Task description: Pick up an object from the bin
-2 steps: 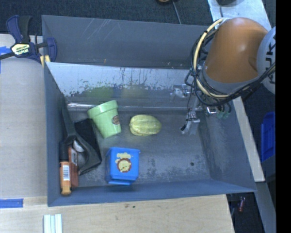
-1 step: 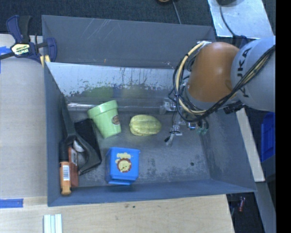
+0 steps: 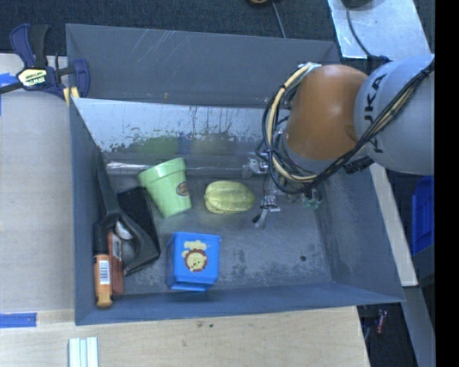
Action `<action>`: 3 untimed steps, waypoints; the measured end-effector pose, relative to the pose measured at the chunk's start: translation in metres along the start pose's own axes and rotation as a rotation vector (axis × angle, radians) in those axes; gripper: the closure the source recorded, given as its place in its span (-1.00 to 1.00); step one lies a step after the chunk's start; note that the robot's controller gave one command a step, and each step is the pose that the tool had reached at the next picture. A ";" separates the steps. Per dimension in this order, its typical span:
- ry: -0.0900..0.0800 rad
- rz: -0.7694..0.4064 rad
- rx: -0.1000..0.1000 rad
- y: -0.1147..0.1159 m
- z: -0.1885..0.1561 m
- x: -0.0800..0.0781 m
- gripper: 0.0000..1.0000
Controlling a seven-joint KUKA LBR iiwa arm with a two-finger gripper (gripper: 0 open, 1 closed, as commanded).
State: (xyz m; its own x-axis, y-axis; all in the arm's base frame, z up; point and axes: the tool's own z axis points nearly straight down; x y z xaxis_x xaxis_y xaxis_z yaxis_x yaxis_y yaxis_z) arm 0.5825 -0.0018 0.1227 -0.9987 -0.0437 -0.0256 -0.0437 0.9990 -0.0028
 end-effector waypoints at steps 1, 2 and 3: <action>0.008 0.083 -0.003 0.039 0.051 0.013 1.00; 0.009 0.083 -0.003 0.039 0.051 0.013 1.00; 0.011 0.092 -0.003 0.054 -0.047 0.021 1.00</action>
Offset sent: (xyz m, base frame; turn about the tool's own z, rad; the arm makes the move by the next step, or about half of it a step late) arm 0.0000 0.0000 0.0000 0.0000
